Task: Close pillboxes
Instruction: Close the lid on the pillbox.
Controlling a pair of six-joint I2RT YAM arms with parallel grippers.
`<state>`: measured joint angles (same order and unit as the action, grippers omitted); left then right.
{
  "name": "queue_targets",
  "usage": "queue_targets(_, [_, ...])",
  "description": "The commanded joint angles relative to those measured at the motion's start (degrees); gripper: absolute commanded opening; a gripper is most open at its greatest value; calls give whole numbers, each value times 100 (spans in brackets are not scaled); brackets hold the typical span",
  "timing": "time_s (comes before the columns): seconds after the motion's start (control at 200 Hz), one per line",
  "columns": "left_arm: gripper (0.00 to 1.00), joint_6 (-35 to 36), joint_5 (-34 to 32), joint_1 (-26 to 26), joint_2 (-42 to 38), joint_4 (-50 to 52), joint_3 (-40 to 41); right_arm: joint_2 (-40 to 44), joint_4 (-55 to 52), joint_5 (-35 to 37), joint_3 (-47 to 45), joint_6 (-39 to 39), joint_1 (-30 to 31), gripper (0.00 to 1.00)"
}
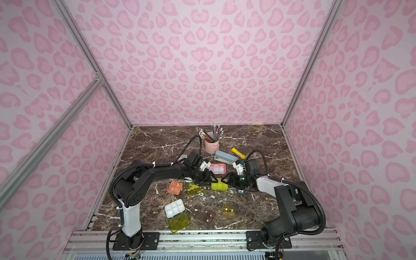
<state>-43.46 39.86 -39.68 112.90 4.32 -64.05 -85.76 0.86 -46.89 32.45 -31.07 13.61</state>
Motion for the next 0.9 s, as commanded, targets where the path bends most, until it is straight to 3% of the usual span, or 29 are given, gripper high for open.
queue_targets(0.0, [60,226,-139,5,-91,287,-89,45,13,31,-19,4,-16,70])
queue_targets(0.585, [68,498,-422,5,-528,839,-133,292,-151,100,69,30,-36,71])
queue_targets(0.895, [70,691,-617,5,-1041,1229,-81,704,-714,631,270,268,157,71])
